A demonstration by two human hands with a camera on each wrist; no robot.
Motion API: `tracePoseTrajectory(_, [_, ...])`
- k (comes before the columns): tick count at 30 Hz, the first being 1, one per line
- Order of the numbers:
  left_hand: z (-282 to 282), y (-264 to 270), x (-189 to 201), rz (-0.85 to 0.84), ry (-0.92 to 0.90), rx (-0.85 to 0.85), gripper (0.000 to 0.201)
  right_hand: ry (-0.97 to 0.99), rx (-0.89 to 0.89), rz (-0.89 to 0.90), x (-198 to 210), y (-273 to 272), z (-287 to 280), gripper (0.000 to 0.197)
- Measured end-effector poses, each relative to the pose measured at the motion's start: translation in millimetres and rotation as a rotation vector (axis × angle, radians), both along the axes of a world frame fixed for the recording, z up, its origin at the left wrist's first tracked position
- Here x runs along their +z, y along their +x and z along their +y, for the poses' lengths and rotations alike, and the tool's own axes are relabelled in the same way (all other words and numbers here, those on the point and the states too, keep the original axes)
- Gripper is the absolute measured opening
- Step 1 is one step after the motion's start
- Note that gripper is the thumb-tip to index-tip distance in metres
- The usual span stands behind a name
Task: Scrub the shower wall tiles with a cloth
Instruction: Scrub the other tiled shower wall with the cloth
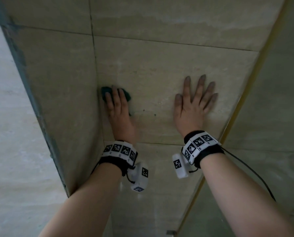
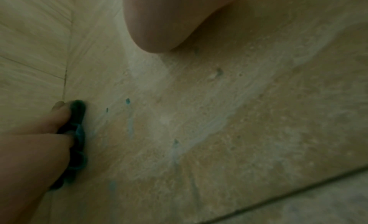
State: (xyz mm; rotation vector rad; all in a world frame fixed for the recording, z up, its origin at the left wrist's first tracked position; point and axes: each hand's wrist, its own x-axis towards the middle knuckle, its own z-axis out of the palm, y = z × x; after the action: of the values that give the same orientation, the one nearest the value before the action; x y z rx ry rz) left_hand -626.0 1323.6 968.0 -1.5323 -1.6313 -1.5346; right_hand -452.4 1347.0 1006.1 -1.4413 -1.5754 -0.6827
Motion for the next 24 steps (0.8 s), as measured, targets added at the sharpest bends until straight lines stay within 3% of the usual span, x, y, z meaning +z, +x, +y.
tracePoseTrajectory(3, [2.4, 20.7, -19.9, 0.216, 0.028, -0.16, 0.088, 0.015, -0.001, -0.001, -0.7, -0.1, 0.9, 0.055])
tracePoseTrajectory(7, [4.1, 47.5, -28.3, 0.62, 0.073, -0.45, 0.06, 0.018, -0.003, -0.021, -0.7, 2.2, -0.1, 0.055])
tracePoseTrajectory(10, [5.1, 44.7, -26.9, 0.709, 0.066, -0.478, 0.052, 0.006, 0.009, -0.036, 0.4, 6.3, -1.6, 0.054])
tracePoseTrajectory(13, [2.9, 26.8, -30.5, 0.848, 0.051, -0.396, 0.052, 0.005, 0.014, -0.048, 1.0, 9.8, -3.9, 0.054])
tracePoseTrajectory(16, [-1.4, 13.3, -31.8, 0.741, 0.061, -0.233, 0.061, 0.001, 0.021, -0.055, 0.7, 11.2, -4.9, 0.054])
tracePoseTrajectory(21, [-2.1, -13.2, -25.7, 0.265, -0.067, 0.206, 0.09, -0.021, 0.016, -0.043, 0.4, 9.5, -6.3, 0.054])
tracePoseTrajectory(24, [0.0, -16.8, -30.2, 0.137, -0.037, 0.291, 0.086, -0.023, 0.01, -0.038, -0.1, 8.9, -6.6, 0.054])
